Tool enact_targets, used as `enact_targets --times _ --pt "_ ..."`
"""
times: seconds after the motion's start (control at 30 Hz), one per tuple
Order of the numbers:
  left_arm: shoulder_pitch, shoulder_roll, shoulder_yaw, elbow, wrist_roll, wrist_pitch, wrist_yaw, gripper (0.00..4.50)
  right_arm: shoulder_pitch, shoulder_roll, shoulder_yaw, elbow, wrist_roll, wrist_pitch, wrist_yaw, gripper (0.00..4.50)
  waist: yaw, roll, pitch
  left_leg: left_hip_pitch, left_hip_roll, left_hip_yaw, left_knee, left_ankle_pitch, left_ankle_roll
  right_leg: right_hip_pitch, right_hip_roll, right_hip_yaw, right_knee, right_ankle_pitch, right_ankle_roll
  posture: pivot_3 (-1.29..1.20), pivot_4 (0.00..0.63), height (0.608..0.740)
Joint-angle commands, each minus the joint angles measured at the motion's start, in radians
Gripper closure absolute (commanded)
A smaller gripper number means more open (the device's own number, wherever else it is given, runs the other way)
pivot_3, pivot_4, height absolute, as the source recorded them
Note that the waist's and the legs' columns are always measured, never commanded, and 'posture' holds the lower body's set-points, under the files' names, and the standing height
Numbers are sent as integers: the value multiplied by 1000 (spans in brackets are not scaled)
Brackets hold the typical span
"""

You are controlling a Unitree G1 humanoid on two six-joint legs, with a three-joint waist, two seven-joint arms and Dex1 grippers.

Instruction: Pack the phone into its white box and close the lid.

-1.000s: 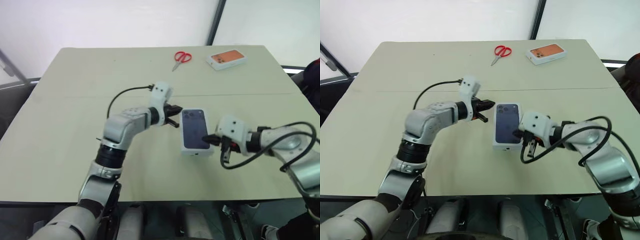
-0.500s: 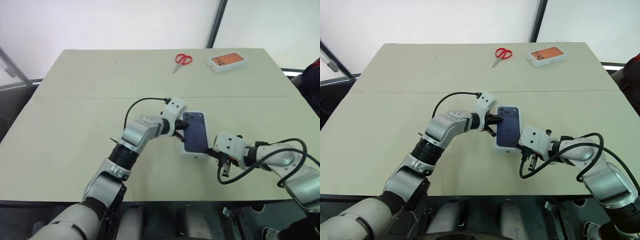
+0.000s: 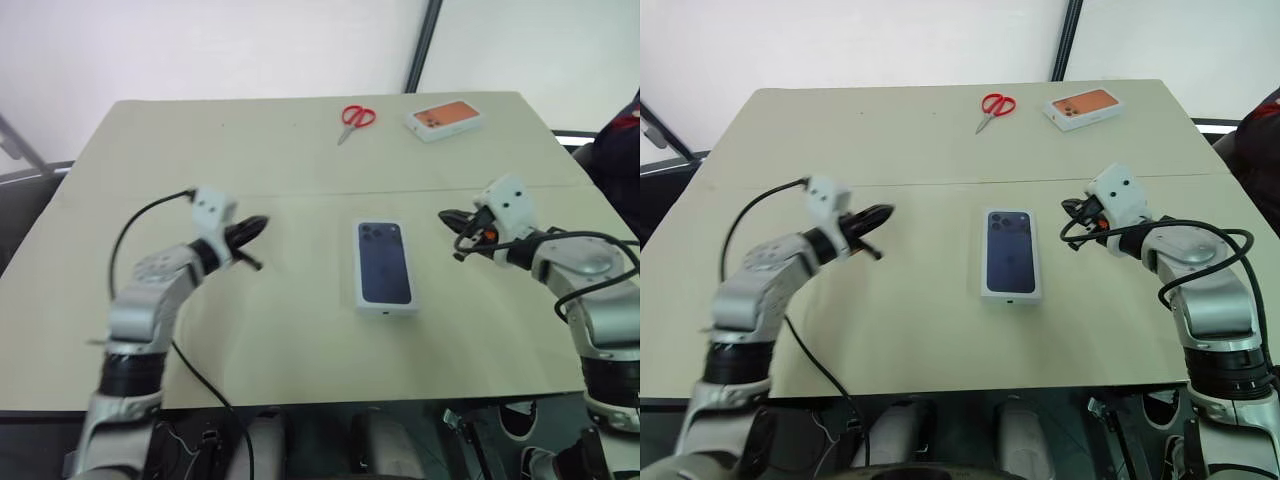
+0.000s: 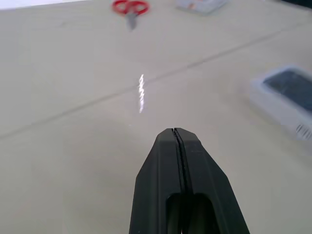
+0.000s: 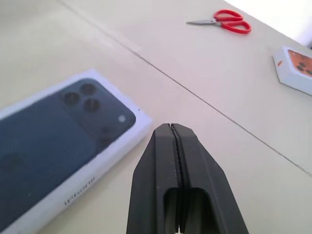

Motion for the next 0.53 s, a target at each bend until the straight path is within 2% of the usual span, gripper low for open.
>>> enact_targets --times 0.03,0.13,0.23,0.53 --pt "52 46 79 -32 -31 -62 -40 4500 -31 3 -35 36 39 -42 25 4486 5 0 0 0 0 0 0 0 0 0 0 0 0 0 0 0 150 740" --pt "109 72 181 -19 -74 -69 -38 4500 -35 4 -10 70 50 -67 60 4486 7 0 0 0 0 0 0 0 0 0 0 0 0 0 0 0 150 740" --pt "117 87 227 -32 -100 -62 -23 4500 -48 15 13 81 53 -84 77 4486 0 0 0 0 1 0 0 0 1 0 0 0 0 0 0 0 150 740" --pt "115 102 245 -65 -121 -29 30 4500 -38 36 27 61 82 -78 101 4486 -4 0 0 0 1 0 0 0 1 0 0 0 0 0 0 0 150 740"
